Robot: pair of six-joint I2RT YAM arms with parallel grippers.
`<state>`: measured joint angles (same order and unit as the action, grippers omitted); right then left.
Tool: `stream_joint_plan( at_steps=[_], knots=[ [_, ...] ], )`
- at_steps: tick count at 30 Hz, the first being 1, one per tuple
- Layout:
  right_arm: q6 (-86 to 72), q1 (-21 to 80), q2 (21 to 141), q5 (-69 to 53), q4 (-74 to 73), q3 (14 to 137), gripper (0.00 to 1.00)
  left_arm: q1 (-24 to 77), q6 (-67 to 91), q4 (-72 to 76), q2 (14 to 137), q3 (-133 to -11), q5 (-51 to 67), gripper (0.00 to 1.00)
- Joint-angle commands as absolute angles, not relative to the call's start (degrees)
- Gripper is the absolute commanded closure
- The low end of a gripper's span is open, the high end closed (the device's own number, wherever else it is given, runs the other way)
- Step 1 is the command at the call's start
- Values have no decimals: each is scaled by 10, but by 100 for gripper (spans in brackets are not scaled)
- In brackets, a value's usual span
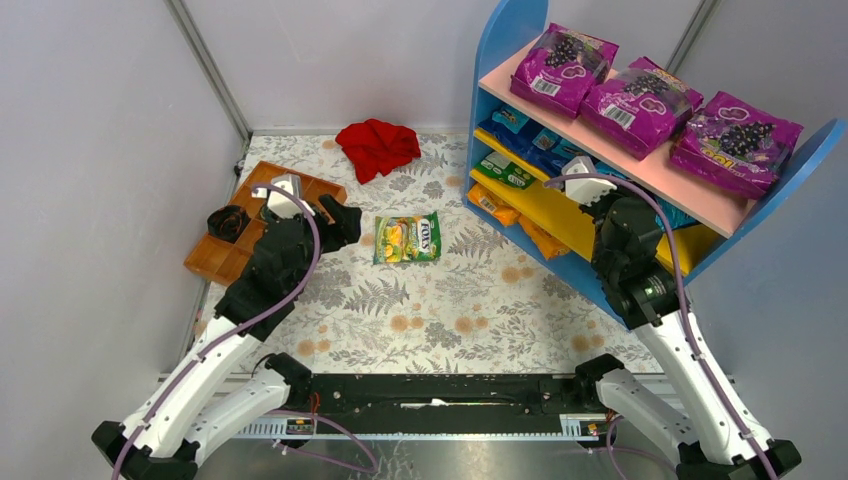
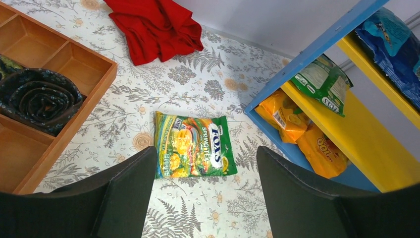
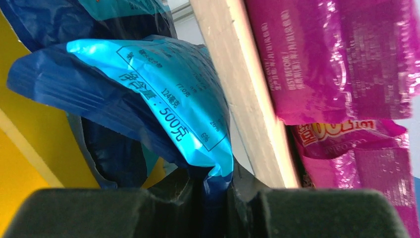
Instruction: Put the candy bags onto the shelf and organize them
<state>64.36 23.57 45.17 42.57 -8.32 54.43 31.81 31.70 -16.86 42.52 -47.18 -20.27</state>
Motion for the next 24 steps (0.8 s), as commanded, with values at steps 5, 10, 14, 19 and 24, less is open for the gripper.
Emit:
stream_joint_plan(
  at_steps=[5,10,14,19,24],
  knots=[
    [708,146,437,293,116,523,100,340,306,-157,404,-472,-235,21],
    [705,106,436,232,138,513,100,356,302,-157,399,-472,-244,20],
    [697,61,438,189,137,504,100,364,302,-159,392,-471,-249,20],
    [692,25,432,164,133,472,93,376,300,-161,387,-472,-257,19],
    [607,25,416,139,-16,520,64,391,298,-161,387,-472,-261,19]
  ],
)
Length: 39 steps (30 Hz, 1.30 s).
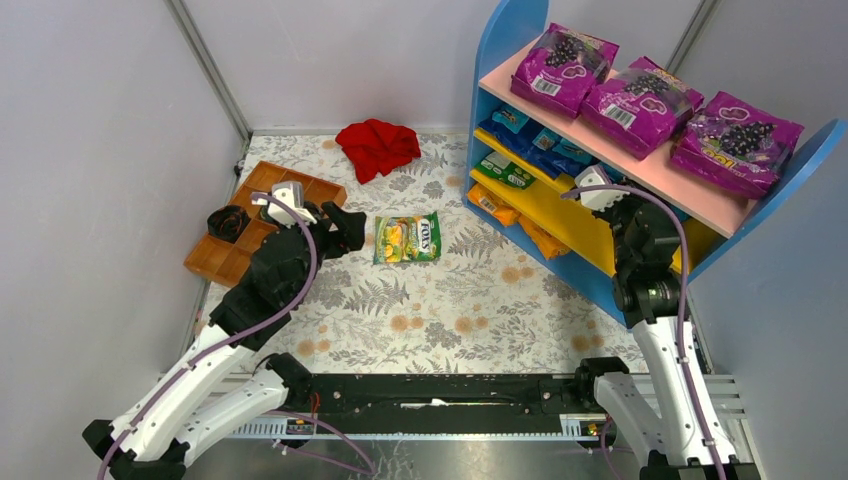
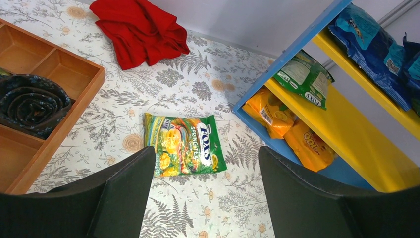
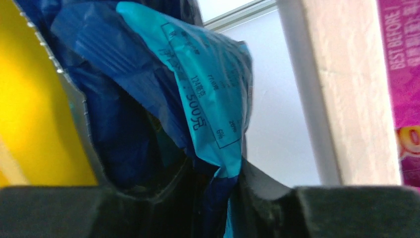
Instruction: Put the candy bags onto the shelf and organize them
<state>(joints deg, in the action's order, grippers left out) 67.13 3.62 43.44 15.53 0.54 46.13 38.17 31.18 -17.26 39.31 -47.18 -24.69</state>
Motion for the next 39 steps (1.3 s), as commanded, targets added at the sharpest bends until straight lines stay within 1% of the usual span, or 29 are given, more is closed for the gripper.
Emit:
stream_joint_plan(
  at_steps=[1,2,4,6,7,10,12,14,16,19,21,25,30,32,35,39],
  knots=[
    [590,25,413,126,-51,529,58,393,298,-161,387,-472,-262,19],
    [577,25,410,98,-85,541,48,393,298,-161,386,-472,-262,19],
    [560,25,406,59,-154,565,39,395,299,-161,387,-472,-262,19],
    [519,25,395,52,-173,578,25,395,298,-162,386,-472,-263,19],
    [500,25,391,53,-184,586,21,396,299,-162,386,-472,-263,18],
    [459,25,378,31,-224,609,16,396,298,-162,386,-471,-263,18],
    [445,26,370,-14,-252,618,15,396,298,-162,387,-471,-261,18],
    [441,25,361,-48,-278,622,16,396,298,-162,388,-472,-260,18],
    [421,25,357,-29,-283,629,21,396,298,-162,389,-470,-261,18],
    [366,25,369,63,-297,658,40,396,299,-163,388,-470,-260,18],
    [349,25,381,95,-327,676,47,396,299,-162,389,-470,-258,17],
    [325,25,386,101,-345,676,49,396,299,-162,389,-469,-258,17],
    [313,25,392,107,-356,670,49,396,299,-162,388,-469,-257,17],
    [309,25,398,135,-367,667,49,396,299,-162,386,-468,-256,17],
    [301,25,397,205,-368,653,56,396,299,-162,386,-468,-257,17],
    [301,25,390,262,-368,638,60,397,299,-161,388,-469,-254,16]
  ],
)
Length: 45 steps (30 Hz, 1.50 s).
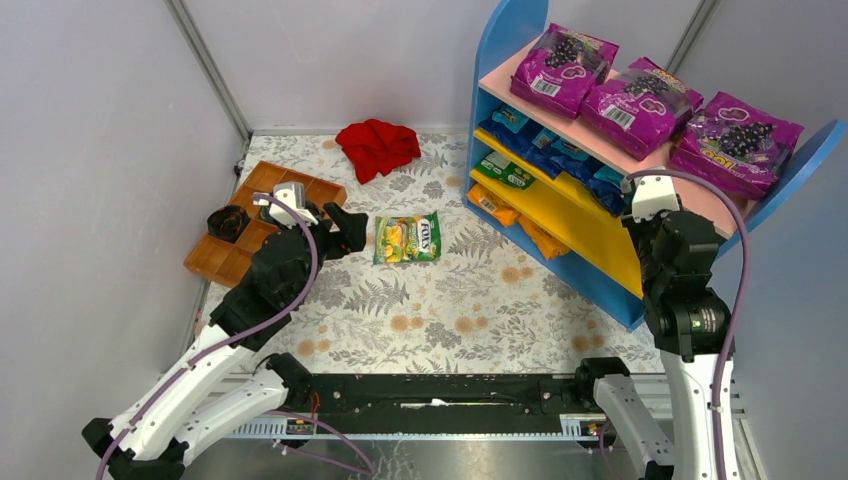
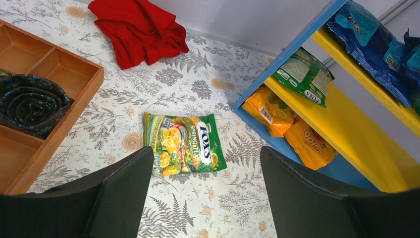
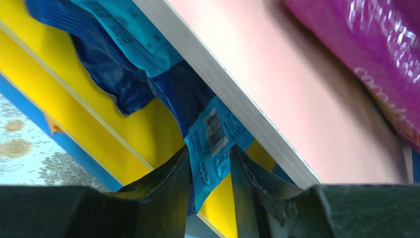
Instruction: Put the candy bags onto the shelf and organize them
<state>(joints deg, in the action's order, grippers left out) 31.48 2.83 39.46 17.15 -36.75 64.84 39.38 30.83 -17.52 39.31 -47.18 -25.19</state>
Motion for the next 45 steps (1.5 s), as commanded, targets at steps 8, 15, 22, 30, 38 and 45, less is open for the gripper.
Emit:
stream_joint_plan(
  at_steps=[8,15,22,30,38,45],
  knots=[
    [314,25,386,370,-385,616,89,399,300,-160,389,-468,-254,16],
    [318,25,378,395,-420,625,100,402,299,-161,389,-468,-255,16],
    [304,26,374,412,-452,626,100,405,298,-160,387,-467,-256,15],
    [314,31,340,280,-437,642,49,406,298,-158,391,-466,-253,15],
    [312,76,323,2,-441,647,25,405,300,-156,404,-466,-248,15],
    [174,75,386,52,-316,677,42,396,302,-160,412,-466,-247,15]
  ],
)
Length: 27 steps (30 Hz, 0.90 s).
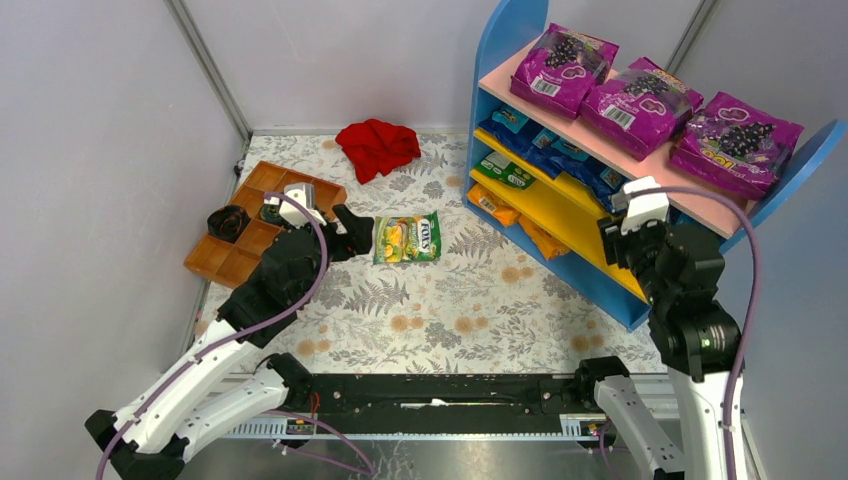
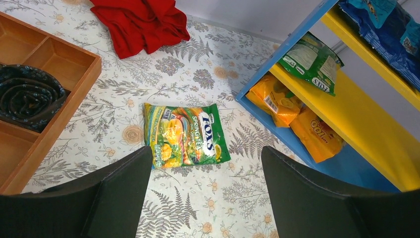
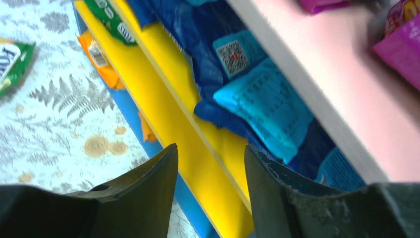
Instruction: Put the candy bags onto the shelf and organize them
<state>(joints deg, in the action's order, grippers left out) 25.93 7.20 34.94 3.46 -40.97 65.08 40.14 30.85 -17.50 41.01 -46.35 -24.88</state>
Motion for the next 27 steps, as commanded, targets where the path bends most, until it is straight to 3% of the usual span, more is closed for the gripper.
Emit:
stream_joint_plan(
  at_steps=[1,6,14,21,26,27],
  knots=[
    [158,75,392,74,-303,680,45,394,302,-160,412,-465,-247,15],
    [98,75,421,123,-280,677,55,388,303,-159,413,-465,-242,15],
    [11,74,385,122,-239,568,55,387,302,-160,414,-466,-244,15],
    [28,75,396,15,-257,596,39,387,300,-162,417,-466,-248,15],
    [94,75,384,-107,-306,656,2,383,302,-160,421,-467,-246,15],
    [95,75,381,-140,-306,655,0,382,302,-159,423,-468,-244,15]
  ],
)
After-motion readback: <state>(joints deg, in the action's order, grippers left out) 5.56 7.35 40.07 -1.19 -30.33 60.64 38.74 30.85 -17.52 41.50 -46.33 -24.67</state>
